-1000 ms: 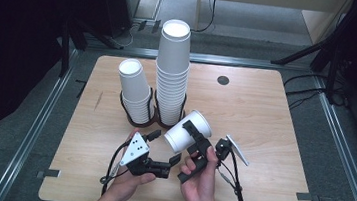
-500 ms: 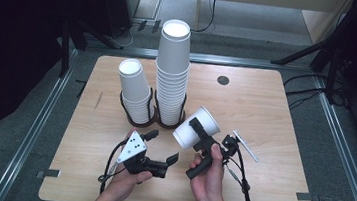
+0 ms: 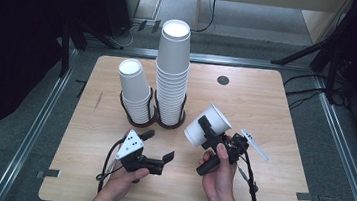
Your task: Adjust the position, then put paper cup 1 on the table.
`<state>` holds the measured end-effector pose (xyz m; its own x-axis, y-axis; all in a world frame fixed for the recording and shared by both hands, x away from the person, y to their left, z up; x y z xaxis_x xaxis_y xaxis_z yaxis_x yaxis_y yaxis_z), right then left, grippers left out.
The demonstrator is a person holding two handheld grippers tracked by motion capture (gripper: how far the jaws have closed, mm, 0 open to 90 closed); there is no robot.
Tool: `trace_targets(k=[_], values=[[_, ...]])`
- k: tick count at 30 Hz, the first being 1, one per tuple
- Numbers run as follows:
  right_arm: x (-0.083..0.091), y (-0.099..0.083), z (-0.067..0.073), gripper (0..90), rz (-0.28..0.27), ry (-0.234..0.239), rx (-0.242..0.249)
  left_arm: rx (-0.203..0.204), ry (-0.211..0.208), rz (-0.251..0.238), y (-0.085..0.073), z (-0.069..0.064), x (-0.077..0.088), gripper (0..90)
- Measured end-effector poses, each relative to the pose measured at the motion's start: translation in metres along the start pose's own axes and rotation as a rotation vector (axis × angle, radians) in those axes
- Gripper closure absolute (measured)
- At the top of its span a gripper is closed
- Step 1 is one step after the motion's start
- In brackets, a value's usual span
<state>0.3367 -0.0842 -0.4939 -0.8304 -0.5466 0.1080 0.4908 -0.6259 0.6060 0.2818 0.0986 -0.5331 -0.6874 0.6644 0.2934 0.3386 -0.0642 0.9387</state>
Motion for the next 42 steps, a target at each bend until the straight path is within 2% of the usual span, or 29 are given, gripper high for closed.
trace_targets(k=[2, 4, 7, 8, 9, 10, 11, 13, 19, 25, 29, 30, 33, 36, 37, 39, 42], values=[[0.001, 0.004, 0.001, 15.0, -0.026, 0.003, 0.036, 0.012, 0.015, -0.002, -0.001, 0.004, 0.001, 0.0], [0.002, 0.008, 0.001, 15.0, -0.06, 0.001, 0.1, 0.016, 0.024, -0.003, -0.002, 0.006, 0.002, 0.0], [0.003, 0.013, 0.001, 15.0, -0.093, 0.007, 0.215, 0.018, 0.037, -0.004, -0.003, 0.009, 0.003, 0.0], [0.004, 0.013, 0.002, 15.0, -0.096, 0.012, 0.267, 0.012, 0.055, -0.002, -0.005, 0.011, 0.005, 0.0], [0.004, 0.013, 0.002, 15.0, -0.096, 0.012, 0.267, 0.012, 0.055, -0.002, -0.005, 0.011, 0.005, 0.0], [0.007, 0.014, 0.002, 14.9, -0.1, 0.01, 0.358, -0.01, 0.111, -0.003, -0.006, 0.016, 0.006, 0.0], [0.008, 0.015, 0.002, 14.8, -0.108, 0.001, 0.407, -0.021, 0.134, -0.003, -0.007, 0.018, 0.007, 0.0], [0.009, 0.019, -0.001, 14.8, -0.112, -0.021, 0.475, -0.015, 0.156, -0.003, -0.008, 0.021, 0.01, 0.0], [0.014, 0.031, -0.013, 14.7, -0.119, -0.068, 0.521, 0.002, 0.175, 0.014, -0.017, 0.028, 0.022, 0.0], [0.017, 0.039, -0.015, 14.6, -0.129, -0.098, 0.58, 0.019, 0.19, 0.03, -0.025, 0.037, 0.037, 0.0], [0.018, 0.043, -0.015, 14.6, -0.131, -0.102, 0.588, 0.019, 0.2, 0.038, -0.027, 0.042, 0.046, 0.0], [0.018, 0.045, -0.016, 14.6, -0.13, -0.107, 0.59, 0.033, 0.208, 0.038, -0.029, 0.046, 0.051, 0.0], [0.017, 0.047, -0.017, 14.5, -0.134, -0.119, 0.594, 0.036, 0.22, 0.047, -0.032, 0.052, 0.056, 0.0], [0.015, 0.051, -0.017, 14.4, -0.137, -0.135, 0.606, 0.052, 0.233, 0.059, -0.037, 0.06, 0.062, 0.0], [0.014, 0.052, -0.018, 14.4, -0.138, -0.138, 0.606, 0.072, 0.24, 0.06, -0.038, 0.065, 0.064, 0.0], [0.013, 0.054, -0.019, 14.5, -0.139, -0.142, 0.607, 0.08, 0.238, 0.061, -0.038, 0.067, 0.066, 0.0], [0.01, 0.059, -0.022, 14.5, -0.157, -0.15, 0.617, 0.074, 0.275, 0.072, -0.041, 0.077, 0.07, 0.0]])
Point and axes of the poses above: each handheld gripper's, and its own axes: x roughly backward along the jaws, y roughly out of its top, z roughly to its left, the point moved 7 cm from there along -x, roughly forward along the jaws, and after that the axes turned 3 degrees about z, right-handed, at the moved point
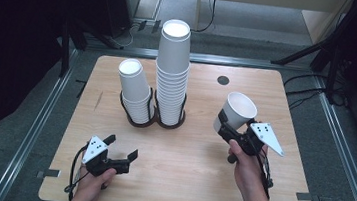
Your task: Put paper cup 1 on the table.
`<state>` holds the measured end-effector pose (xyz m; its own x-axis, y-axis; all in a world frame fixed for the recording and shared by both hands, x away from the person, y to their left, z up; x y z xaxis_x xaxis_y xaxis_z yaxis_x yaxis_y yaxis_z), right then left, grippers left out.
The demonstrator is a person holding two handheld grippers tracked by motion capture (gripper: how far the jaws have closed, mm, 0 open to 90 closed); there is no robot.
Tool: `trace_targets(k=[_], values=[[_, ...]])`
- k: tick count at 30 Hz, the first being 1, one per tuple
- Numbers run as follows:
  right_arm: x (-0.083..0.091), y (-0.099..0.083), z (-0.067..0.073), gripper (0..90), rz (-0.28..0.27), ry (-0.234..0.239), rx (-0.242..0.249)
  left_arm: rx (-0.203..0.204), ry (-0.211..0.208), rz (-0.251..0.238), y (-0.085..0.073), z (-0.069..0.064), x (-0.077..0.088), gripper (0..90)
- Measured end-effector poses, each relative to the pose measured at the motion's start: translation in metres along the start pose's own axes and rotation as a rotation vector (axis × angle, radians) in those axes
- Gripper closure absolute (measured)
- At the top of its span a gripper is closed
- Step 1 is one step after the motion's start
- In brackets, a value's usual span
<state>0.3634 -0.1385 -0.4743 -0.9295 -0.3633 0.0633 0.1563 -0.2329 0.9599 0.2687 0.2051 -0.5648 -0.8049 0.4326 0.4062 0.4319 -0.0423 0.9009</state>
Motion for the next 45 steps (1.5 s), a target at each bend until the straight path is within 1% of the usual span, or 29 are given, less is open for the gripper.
trace_targets(k=[1, 2, 4, 6, 7, 8, 9, 10, 11, 12, 13, 16, 18, 20, 22, 23, 27, 28, 29, 31, 32, 35, 37, 38, 40, 42, 45], values=[[-0.001, 0.001, -0.002, 14.5, -0.02, 0.001, 0.01, 0.012, 0.002, -0.003, 0.0, 0.003, 0.0, 0.0], [-0.003, 0.002, -0.003, 14.5, -0.025, -0.008, 0.027, 0.021, 0.005, -0.003, 0.0, 0.006, 0.001, 0.0], [-0.006, 0.002, -0.008, 14.5, -0.031, -0.027, 0.058, 0.055, 0.018, -0.013, 0.0, 0.014, 0.002, 0.0], [-0.011, 0.001, -0.014, 14.5, -0.029, -0.051, 0.077, 0.067, 0.029, -0.008, -0.002, 0.019, 0.001, 0.0], [-0.013, 0.001, -0.017, 14.5, -0.028, -0.057, 0.083, 0.066, 0.031, -0.002, -0.004, 0.021, 0.0, 0.0], [-0.017, 0.0, -0.021, 14.5, -0.023, -0.071, 0.093, 0.07, 0.031, 0.006, -0.008, 0.022, -0.002, 0.0], [-0.02, -0.001, -0.023, 14.5, -0.027, -0.089, 0.11, 0.08, 0.024, 0.006, -0.008, 0.021, -0.003, 0.0], [-0.022, -0.001, -0.025, 14.6, -0.035, -0.104, 0.134, 0.082, 0.022, -0.001, -0.007, 0.021, -0.003, 0.0], [-0.022, -0.001, -0.025, 14.6, -0.035, -0.104, 0.134, 0.082, 0.022, -0.001, -0.007, 0.021, -0.003, 0.0], [-0.024, -0.002, -0.027, 14.6, -0.038, -0.113, 0.153, 0.085, 0.02, -0.006, -0.007, 0.022, -0.003, 0.0], [-0.03, -0.005, -0.029, 14.6, -0.039, -0.12, 0.167, 0.101, 0.016, -0.006, -0.008, 0.024, -0.003, 0.0], [-0.038, -0.01, -0.032, 14.7, -0.04, -0.133, 0.199, 0.119, 0.013, -0.013, -0.008, 0.026, -0.002, 0.0], [-0.044, -0.013, -0.034, 14.7, -0.04, -0.139, 0.222, 0.115, 0.017, -0.013, -0.008, 0.025, -0.002, 0.0], [-0.05, -0.017, -0.038, 14.7, -0.031, -0.157, 0.242, 0.11, 0.019, -0.016, -0.008, 0.024, -0.002, 0.0], [-0.056, -0.02, -0.042, 14.8, -0.017, -0.172, 0.243, 0.1, 0.022, -0.014, -0.008, 0.023, -0.003, 0.0], [-0.058, -0.021, -0.043, 14.7, -0.015, -0.171, 0.237, 0.098, 0.022, -0.014, -0.008, 0.022, -0.003, 0.0], [-0.068, -0.028, -0.052, 14.7, 0.0, -0.201, 0.242, 0.098, 0.02, -0.011, -0.008, 0.023, -0.003, 0.0], [-0.071, -0.031, -0.054, 14.6, 0.007, -0.211, 0.232, 0.1, 0.019, -0.012, -0.008, 0.023, -0.004, 0.0], [-0.073, -0.032, -0.054, 14.6, 0.008, -0.215, 0.224, 0.1, 0.018, -0.012, -0.008, 0.023, -0.004, 0.0], [-0.075, -0.034, -0.055, 14.5, 0.011, -0.221, 0.223, 0.101, 0.018, -0.012, -0.008, 0.023, -0.004, 0.0], [-0.078, -0.037, -0.056, 14.4, 0.017, -0.242, 0.233, 0.1, 0.017, -0.012, -0.008, 0.022, -0.003, 0.0], [-0.082, -0.041, -0.053, 14.4, 0.03, -0.242, 0.247, 0.098, 0.016, -0.013, -0.008, 0.022, -0.003, 0.0], [-0.084, -0.043, -0.051, 14.4, 0.044, -0.231, 0.25, 0.098, 0.016, -0.013, -0.008, 0.022, -0.003, 0.0], [-0.085, -0.045, -0.052, 14.5, 0.051, -0.237, 0.257, 0.099, 0.015, -0.013, -0.008, 0.022, -0.003, 0.0], [-0.085, -0.047, -0.051, 14.4, 0.057, -0.236, 0.254, 0.101, 0.012, -0.013, -0.008, 0.022, -0.003, 0.0], [-0.087, -0.051, -0.053, 14.4, 0.078, -0.24, 0.25, 0.102, 0.01, -0.013, -0.009, 0.022, -0.003, 0.0], [-0.088, -0.054, -0.053, 14.3, 0.085, -0.242, 0.237, 0.104, 0.007, -0.013, -0.008, 0.022, -0.003, 0.0]])
Point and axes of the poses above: each handheld gripper's, and its own axes: x roughly backward along the jaws, y roughly out of its top, z roughly to its left, the point moved 7 cm from there along -x, roughly forward along the jaws, and after that the axes turned 3 degrees about z, right-handed, at the moved point
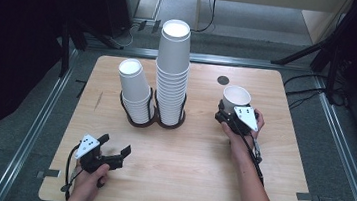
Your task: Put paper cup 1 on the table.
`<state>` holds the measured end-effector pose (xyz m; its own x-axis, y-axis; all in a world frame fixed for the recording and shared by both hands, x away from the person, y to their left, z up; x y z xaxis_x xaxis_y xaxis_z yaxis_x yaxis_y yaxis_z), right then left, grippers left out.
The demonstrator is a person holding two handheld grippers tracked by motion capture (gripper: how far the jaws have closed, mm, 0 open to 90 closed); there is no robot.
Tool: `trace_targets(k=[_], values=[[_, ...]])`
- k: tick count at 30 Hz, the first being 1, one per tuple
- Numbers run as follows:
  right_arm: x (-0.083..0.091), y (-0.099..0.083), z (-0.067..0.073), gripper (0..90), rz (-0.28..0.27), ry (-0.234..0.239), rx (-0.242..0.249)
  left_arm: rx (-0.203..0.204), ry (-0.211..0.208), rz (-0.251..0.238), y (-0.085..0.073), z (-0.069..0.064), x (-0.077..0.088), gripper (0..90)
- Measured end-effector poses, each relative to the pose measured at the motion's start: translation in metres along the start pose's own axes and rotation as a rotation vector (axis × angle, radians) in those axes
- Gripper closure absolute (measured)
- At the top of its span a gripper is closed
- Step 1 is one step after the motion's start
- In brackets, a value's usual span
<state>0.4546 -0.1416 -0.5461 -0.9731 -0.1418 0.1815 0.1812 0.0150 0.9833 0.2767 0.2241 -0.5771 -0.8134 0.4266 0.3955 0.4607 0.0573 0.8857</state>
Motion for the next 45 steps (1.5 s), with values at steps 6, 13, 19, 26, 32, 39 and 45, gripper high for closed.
trace_targets(k=[6, 13, 19, 26, 32, 39, 45], values=[[0.0, 0.003, 0.0, 14.2, -0.008, 0.008, -0.034, -0.003, -0.003, 0.003, 0.0, 0.0, -0.001, 0.0], [-0.002, -0.001, -0.004, 13.9, 0.017, -0.007, -0.026, -0.002, -0.004, 0.005, 0.0, -0.001, -0.001, 0.0], [-0.004, -0.007, -0.003, 13.7, 0.054, -0.001, -0.047, -0.001, -0.004, 0.006, 0.0, -0.001, -0.001, 0.0], [-0.006, -0.013, 0.0, 13.6, 0.084, -0.009, -0.018, -0.009, -0.005, 0.014, -0.001, -0.001, -0.001, 0.0], [-0.005, -0.016, 0.002, 13.5, 0.102, -0.009, -0.012, -0.013, 0.005, 0.017, -0.001, -0.001, -0.001, 0.0], [-0.001, -0.017, 0.006, 13.0, 0.116, 0.005, 0.013, -0.019, 0.006, 0.018, -0.001, -0.002, -0.001, 0.0], [0.003, -0.02, 0.01, 13.2, 0.132, 0.025, -0.003, -0.023, 0.007, 0.021, -0.001, -0.002, -0.002, 0.0]])
Point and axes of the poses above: each handheld gripper's, and its own axes: x roughly backward along the jaws, y roughly out of its top, z roughly to its left, the point moved 7 cm from there along -x, roughly forward along the jaws, and after that the axes turned 3 degrees about z, right-handed, at the moved point
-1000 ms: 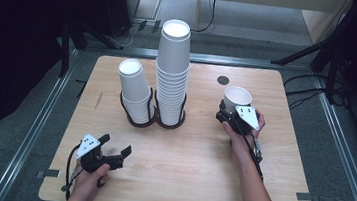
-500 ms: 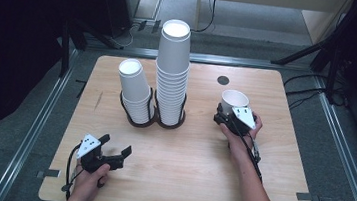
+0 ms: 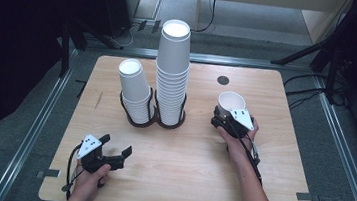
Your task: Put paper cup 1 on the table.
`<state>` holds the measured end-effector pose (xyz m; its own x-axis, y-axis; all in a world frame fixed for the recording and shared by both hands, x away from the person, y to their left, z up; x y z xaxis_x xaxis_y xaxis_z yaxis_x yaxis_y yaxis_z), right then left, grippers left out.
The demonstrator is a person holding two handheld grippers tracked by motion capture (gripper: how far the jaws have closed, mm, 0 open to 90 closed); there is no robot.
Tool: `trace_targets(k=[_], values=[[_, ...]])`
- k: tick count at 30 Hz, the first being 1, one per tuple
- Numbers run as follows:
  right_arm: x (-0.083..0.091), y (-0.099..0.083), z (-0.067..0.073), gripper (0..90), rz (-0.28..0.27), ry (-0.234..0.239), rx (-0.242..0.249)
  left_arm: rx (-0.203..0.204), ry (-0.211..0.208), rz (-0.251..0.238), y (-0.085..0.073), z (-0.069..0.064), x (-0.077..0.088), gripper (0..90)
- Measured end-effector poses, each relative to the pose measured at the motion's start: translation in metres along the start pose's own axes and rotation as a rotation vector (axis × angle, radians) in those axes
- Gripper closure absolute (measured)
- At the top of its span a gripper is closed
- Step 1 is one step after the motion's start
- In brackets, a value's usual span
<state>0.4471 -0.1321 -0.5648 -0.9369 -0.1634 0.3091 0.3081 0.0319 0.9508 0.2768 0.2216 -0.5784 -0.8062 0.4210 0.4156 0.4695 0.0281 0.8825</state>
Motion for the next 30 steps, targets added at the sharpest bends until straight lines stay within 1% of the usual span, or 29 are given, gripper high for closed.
trace_targets(k=[3, 9, 10, 12, 16, 20, 23, 30], values=[[0.003, -0.004, 0.002, 13.3, -0.005, -0.007, 0.037, -0.002, 0.001, 0.0, 0.0, 0.0, 0.0, 0.0], [0.005, -0.005, 0.003, 13.0, -0.001, 0.007, 0.054, -0.005, 0.003, 0.001, 0.0, 0.0, 0.0, 0.0], [0.006, -0.005, 0.003, 11.8, 0.003, 0.01, 0.058, -0.005, 0.003, 0.0, 0.0, 0.0, 0.0, 0.0], [0.007, -0.006, 0.005, 6.8, 0.023, 0.041, 0.045, -0.004, 0.004, 0.001, 0.0, 0.0, 0.0, 0.0], [0.009, -0.005, 0.005, 0.8, 0.035, 0.067, 0.03, -0.004, 0.003, 0.001, 0.0, 0.0, 0.0, 0.0], [0.012, -0.004, 0.007, 0.0, 0.042, 0.087, 0.02, -0.004, 0.005, 0.001, 0.0, 0.0, 0.0, 0.0], [0.015, -0.002, 0.007, 0.0, 0.04, 0.093, 0.016, 0.001, 0.005, 0.001, 0.0, 0.0, 0.0, 0.0], [0.023, 0.0, 0.004, 0.0, 0.032, 0.108, 0.015, -0.004, 0.006, 0.003, 0.0, 0.0, 0.0, 0.0]])
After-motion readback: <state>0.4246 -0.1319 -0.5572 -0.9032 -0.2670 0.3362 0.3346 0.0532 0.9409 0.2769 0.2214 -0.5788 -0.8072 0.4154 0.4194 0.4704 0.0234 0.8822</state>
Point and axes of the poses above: each handheld gripper's, and its own axes: x roughly backward along the jaws, y roughly out of its top, z roughly to its left, the point moved 7 cm from there along -x, roughly forward along the jaws, and after that the axes turned 3 degrees about z, right-handed, at the moved point
